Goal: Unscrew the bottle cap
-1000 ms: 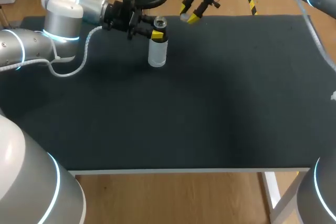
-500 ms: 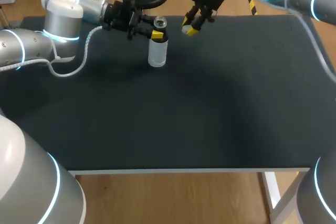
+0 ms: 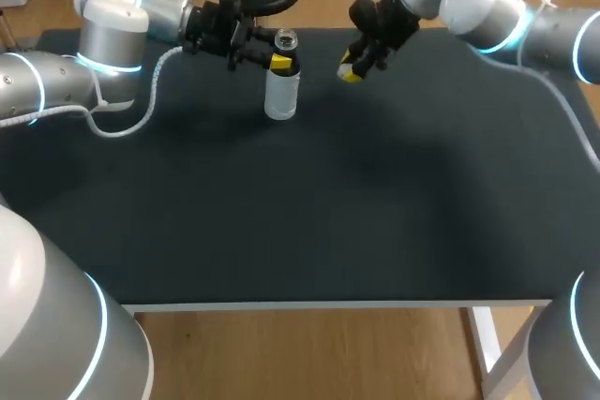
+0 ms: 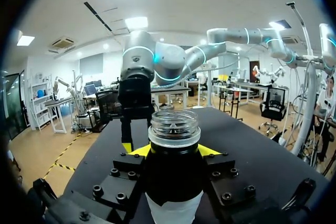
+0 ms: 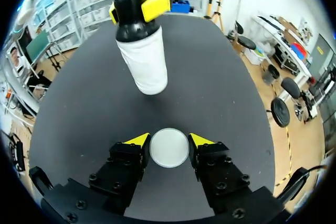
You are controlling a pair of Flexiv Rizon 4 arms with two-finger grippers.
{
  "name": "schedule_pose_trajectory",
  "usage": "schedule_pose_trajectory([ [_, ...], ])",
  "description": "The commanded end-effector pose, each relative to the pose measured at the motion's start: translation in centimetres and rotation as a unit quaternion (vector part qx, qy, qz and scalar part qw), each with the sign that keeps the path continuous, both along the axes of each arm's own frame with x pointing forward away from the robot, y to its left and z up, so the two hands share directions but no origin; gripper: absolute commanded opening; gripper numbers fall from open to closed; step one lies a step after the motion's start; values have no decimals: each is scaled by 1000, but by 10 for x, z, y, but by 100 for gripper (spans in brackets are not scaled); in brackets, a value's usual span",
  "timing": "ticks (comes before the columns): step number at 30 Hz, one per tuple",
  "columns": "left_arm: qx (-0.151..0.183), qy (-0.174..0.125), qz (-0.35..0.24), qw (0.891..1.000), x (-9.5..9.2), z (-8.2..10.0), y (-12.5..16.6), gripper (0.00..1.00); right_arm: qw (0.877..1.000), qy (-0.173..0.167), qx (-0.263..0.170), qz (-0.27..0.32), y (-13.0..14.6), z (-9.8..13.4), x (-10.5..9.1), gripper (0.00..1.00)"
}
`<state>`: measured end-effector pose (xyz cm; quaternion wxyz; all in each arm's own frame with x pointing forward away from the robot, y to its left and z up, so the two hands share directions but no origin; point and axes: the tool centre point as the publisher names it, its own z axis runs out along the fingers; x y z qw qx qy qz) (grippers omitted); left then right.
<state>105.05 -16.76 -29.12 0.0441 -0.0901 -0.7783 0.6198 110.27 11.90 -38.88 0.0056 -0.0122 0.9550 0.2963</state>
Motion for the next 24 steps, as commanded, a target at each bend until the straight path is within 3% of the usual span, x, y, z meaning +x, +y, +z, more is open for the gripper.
schedule_pose_trajectory([
  [1, 0, 1, -3, 1000, 2, 0, 0, 0, 1000, -13, -8, -21, -1, -11, -1, 0],
  [24, 0, 1, -3, 1000, 2, 0, 0, 0, 998, 34, -16, -58, -9, -50, -3, 0],
])
